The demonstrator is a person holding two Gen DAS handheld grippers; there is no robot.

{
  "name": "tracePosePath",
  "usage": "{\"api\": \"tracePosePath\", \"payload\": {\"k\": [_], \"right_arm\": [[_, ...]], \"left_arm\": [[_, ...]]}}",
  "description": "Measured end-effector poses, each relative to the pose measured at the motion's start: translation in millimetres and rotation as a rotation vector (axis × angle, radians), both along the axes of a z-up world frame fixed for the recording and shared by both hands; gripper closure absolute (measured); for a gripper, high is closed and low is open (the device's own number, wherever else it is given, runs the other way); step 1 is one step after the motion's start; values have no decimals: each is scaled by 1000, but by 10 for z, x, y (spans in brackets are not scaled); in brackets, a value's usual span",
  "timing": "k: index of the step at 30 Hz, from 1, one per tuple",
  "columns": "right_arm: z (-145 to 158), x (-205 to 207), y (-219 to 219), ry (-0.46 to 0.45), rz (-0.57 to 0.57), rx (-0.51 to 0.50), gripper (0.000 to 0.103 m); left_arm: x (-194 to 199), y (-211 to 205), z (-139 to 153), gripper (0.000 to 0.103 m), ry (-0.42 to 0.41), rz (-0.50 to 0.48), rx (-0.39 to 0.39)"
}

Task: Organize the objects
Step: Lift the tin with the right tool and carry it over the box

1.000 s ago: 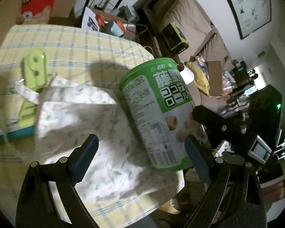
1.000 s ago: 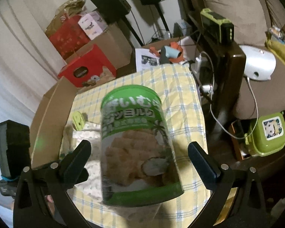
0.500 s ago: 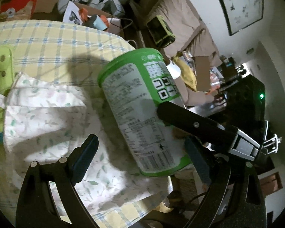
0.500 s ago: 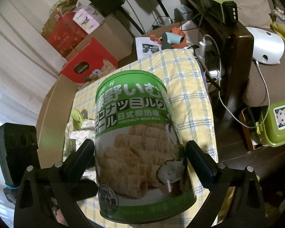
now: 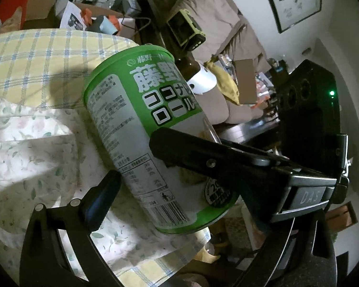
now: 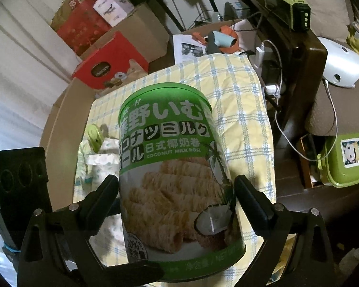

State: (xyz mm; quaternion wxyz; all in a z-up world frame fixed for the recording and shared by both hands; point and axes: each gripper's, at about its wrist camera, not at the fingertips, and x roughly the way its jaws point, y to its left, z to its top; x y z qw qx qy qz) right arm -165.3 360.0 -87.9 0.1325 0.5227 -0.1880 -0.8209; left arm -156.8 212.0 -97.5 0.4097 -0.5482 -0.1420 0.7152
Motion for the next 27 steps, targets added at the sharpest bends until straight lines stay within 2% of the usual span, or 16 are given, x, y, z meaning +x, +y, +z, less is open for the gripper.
{"api": "tracePosePath", "payload": {"k": [5,13,20,27], "right_arm": [[56,53,-73,12,-9,-33,6],[459,57,-465,90,42,-18,6],[797,-59,-1030,130,127,-37,6],[1076,-258,-1777,156,237,-61,6]], "left_arm": [[68,-59,105,6,76,22,-35],[70,-406,484,6,128,80,-24],[24,-957,876,6,187,162,-33],[-65,-1636,1207,6,217,271,-49]]}}
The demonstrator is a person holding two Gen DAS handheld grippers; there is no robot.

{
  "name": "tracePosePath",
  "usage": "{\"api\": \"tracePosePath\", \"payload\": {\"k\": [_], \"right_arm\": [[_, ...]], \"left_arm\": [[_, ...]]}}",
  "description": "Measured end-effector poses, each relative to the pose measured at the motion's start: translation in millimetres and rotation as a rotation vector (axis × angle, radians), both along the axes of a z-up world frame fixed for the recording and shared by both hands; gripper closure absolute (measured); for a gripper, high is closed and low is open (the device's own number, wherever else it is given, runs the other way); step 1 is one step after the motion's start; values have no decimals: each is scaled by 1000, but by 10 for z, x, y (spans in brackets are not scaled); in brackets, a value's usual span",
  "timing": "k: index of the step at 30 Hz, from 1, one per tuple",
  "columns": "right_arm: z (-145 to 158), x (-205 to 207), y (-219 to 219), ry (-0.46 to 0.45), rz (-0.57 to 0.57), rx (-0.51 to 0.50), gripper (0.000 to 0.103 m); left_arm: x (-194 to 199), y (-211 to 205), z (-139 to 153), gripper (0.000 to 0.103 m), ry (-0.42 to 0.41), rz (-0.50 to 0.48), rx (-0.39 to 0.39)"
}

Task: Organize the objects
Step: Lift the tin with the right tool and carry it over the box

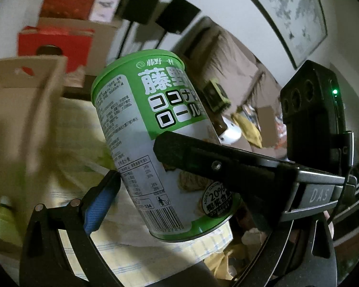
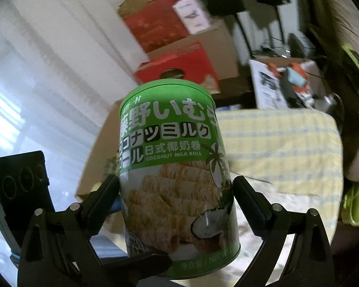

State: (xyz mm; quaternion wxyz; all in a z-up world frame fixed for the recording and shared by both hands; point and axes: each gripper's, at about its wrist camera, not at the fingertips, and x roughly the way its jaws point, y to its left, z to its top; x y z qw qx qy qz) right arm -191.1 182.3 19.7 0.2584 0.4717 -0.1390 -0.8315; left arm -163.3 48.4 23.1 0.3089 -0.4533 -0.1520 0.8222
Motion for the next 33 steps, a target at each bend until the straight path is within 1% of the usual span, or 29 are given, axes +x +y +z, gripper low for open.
{"api": "tracePosePath", "payload": {"k": [6,10,16,21,24,29,33], "right_arm": [[122,-258,-621,-9,81,-19,6],[166,-407,-1038,-10,139,-9,6],[84,-653,-1602,-29,197,22,6],[-100,-916,-1936,-84,204,46,6],[-247,-1071,-2061,-124,195,50,6],[-556,-1308,-2268,-169,208,89,6],[-765,-1452,-2320,-202,217,96,6]], "left_arm": [[-160,-562,174,6,18,106,-3],[-276,-950,249,6,24,173,7],[-590,-1504,214,6,-8,245,38],[-907,-1849,45,6,-61,267,60],[-1086,-2006,-124,7,-97,276,70],[-1326,-2149,-439,6,-163,289,77],[-1464,-2210,-655,6,-203,292,78]]}}
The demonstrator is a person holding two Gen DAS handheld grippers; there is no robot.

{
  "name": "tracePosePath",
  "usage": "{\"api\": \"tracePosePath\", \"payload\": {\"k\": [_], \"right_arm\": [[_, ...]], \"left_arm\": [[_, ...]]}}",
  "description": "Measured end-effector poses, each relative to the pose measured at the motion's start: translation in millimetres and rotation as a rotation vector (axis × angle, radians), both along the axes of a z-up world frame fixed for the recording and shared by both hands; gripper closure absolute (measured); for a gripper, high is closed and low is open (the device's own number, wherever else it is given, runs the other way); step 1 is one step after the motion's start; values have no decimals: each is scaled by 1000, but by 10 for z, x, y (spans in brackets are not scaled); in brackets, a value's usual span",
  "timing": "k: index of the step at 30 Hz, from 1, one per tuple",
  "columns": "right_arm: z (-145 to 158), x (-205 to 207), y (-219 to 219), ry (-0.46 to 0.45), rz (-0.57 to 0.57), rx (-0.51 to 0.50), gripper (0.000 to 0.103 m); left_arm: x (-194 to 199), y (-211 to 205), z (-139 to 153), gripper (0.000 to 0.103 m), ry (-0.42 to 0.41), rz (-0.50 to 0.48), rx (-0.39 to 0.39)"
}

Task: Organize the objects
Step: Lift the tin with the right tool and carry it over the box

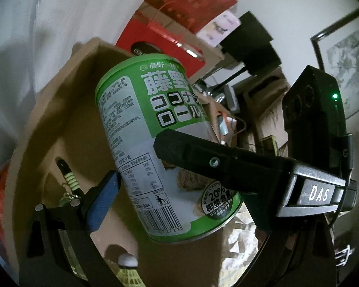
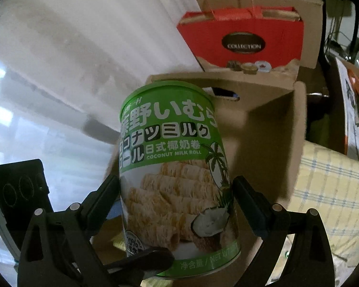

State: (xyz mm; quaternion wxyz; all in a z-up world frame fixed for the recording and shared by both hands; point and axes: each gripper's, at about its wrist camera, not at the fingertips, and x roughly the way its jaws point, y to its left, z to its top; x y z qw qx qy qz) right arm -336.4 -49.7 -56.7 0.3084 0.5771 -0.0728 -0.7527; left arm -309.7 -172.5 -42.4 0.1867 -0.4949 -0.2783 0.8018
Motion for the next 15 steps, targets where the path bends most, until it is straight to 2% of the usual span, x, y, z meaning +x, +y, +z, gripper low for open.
{"api": "tracePosePath", "payload": {"k": [4,8,15], "right_arm": [[-167,-114,-44,-23,6,37,6],[-154,-161,-82,20,15,77,9],[-99,-155,-82,34,29,87,11]], "left_arm": [[-115,-25,-208,8,-45,-2,20],[-174,-72,-444,8,-127,5,115],[-110,-110,-512,8,-110,8,121]]}}
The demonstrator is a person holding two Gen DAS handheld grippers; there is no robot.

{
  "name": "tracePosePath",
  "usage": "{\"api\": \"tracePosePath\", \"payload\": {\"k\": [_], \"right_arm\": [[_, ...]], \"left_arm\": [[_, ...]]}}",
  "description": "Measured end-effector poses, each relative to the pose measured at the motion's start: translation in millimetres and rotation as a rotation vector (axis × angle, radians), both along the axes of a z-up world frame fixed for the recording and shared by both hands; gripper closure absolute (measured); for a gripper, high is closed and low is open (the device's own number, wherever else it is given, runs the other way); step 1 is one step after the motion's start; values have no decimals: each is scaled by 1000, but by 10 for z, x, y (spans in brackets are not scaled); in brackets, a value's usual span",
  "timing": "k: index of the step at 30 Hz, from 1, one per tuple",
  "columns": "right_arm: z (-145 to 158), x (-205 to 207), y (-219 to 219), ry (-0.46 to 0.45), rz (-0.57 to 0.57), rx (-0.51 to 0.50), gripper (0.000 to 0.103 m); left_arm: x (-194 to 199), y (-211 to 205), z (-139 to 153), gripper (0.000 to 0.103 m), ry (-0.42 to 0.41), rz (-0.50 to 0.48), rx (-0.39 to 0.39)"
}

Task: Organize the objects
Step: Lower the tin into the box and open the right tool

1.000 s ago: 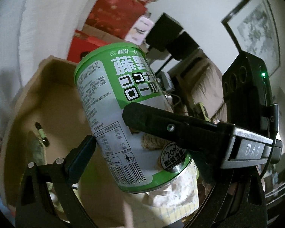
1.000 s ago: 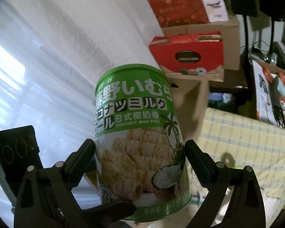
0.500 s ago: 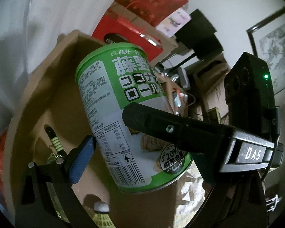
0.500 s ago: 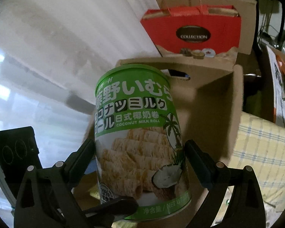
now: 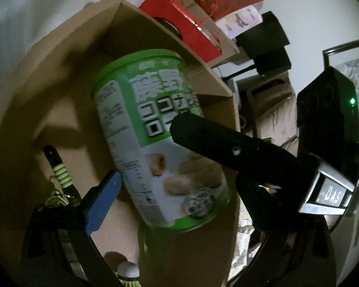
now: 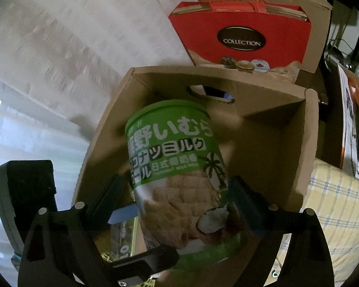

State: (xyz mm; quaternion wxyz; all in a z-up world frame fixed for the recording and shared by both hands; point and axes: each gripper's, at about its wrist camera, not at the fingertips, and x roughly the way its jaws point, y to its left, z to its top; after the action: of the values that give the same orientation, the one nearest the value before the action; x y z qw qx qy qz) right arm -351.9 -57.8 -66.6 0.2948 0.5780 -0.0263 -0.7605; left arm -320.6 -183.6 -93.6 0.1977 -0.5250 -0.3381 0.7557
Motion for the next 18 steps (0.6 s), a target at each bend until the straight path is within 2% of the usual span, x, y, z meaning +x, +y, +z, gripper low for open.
{"api": "tracePosePath", "payload": {"k": [10,18], "right_arm": [[506,283,331,122,11,-6,11],[689,631,736,180,-12,-5,11]], "left_arm": [[292,-7,232,8,34,1,-93],[663,60,565,8,95,4,-196]]}}
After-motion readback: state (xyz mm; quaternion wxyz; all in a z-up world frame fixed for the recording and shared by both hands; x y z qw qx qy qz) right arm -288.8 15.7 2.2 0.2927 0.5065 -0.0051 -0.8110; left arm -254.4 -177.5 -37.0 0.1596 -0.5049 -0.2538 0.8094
